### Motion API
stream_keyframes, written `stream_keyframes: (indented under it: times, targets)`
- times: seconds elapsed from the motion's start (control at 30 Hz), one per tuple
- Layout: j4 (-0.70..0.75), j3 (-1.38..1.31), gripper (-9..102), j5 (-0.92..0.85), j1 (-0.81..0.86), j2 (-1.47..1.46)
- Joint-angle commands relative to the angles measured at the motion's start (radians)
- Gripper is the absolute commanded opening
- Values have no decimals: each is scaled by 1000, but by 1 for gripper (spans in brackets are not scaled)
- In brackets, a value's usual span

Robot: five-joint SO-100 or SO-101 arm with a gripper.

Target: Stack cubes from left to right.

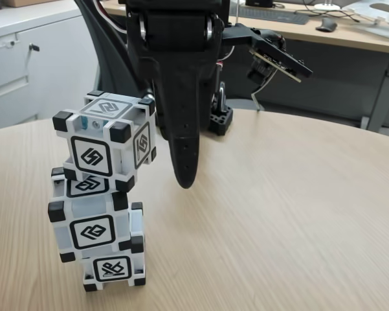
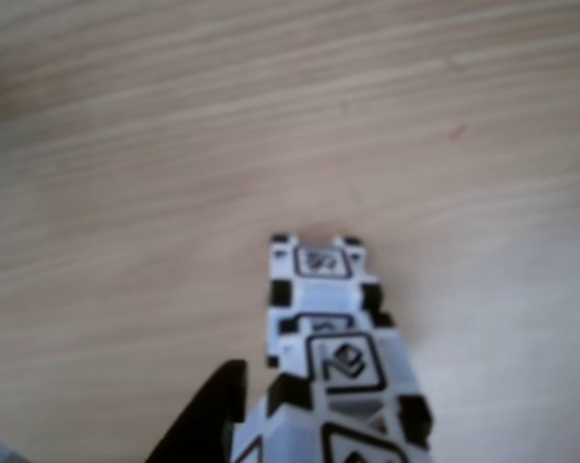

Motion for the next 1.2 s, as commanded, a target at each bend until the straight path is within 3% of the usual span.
stream_keyframes:
  times: [0.0, 0.1, 0.17, 0.37, 0.7, 1.17]
  targets:
    - [14, -44, 42, 17, -38, 25]
    - [14, -44, 35, 75, -49, 25]
    - [14, -44, 2, 86, -92, 26]
    - [12, -46, 0, 196, -156, 51]
    - [21, -44, 0, 229, -156, 101]
    - [21, -44, 0, 153, -140, 140]
